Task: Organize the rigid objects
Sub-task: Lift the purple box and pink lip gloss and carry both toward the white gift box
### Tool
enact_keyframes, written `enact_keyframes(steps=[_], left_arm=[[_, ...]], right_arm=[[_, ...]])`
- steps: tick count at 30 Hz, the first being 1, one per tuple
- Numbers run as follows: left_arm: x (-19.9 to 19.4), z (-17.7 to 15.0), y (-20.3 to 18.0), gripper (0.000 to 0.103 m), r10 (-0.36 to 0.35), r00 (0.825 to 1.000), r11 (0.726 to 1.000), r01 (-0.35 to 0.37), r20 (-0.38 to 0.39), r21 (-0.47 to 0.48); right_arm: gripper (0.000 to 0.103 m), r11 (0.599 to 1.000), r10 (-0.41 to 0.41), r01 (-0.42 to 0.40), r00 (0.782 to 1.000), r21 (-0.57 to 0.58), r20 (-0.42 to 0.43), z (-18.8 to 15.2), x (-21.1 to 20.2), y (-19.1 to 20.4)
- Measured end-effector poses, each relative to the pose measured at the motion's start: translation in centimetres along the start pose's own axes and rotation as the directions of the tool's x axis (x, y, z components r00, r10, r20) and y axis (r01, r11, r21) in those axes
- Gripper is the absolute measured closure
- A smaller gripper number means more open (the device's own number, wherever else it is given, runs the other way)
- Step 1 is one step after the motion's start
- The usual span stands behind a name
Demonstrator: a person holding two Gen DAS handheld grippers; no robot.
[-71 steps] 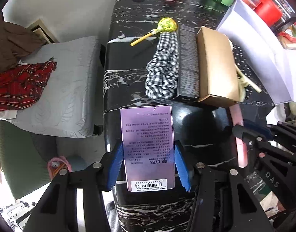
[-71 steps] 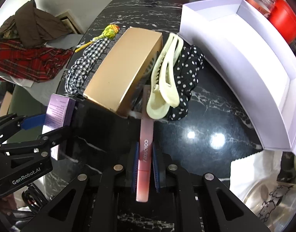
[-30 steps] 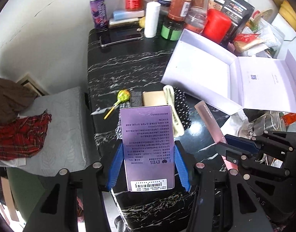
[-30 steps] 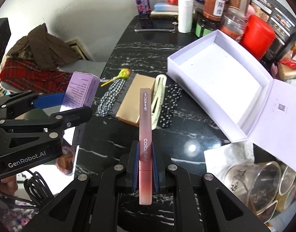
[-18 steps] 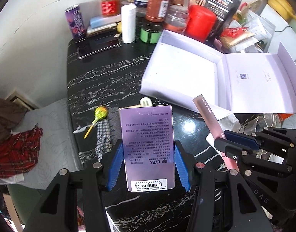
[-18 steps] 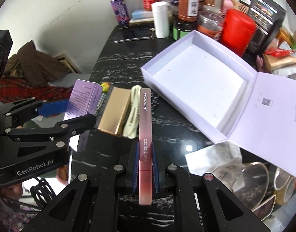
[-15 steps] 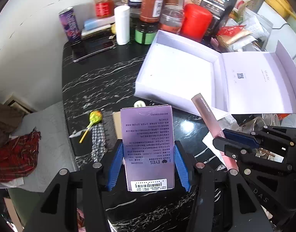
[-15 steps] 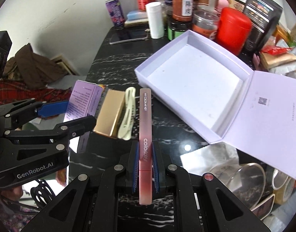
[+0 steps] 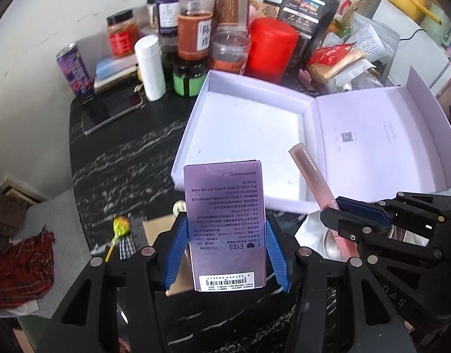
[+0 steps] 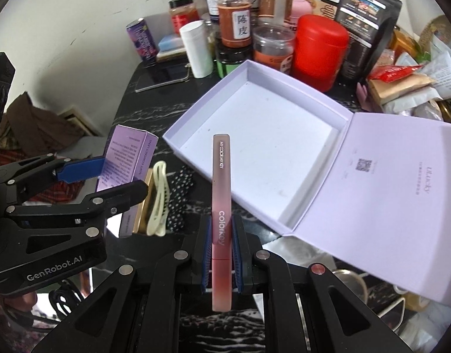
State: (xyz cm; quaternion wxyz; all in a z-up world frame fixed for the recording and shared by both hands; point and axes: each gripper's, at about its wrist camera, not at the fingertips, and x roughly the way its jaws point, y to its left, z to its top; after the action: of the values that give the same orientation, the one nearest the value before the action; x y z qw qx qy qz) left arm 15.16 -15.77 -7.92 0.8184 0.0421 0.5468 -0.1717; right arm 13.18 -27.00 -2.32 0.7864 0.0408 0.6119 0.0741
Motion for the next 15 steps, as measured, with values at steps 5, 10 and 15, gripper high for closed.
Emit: enact_keyframes(steps=[5,10,15], left_arm=[[-0.1,1.8,-0.7,0.052,-0.007,1.0,1.0,0.006,0.029,0.018],[-0.1,4.2,-1.5,0.052,-0.013,0.998,0.999,0.01,0.063,0.045],[0.0,6.5,-2.2,0.052,-0.021,0.995,0.998,0.014,0.095,0.067]], right_arm=[[0.09,1.0,-0.018,0.017,1.0,0.026,0.02,1.0,-0.5,-1.3],[0.09,0.998,-0.036,0.034,0.999,0.048,0.04,2.3,-1.0,-2.8],[0.09,0.996,-0.055,0.05,0.996,0.071,0.065,3.7,-1.4,-4.2]])
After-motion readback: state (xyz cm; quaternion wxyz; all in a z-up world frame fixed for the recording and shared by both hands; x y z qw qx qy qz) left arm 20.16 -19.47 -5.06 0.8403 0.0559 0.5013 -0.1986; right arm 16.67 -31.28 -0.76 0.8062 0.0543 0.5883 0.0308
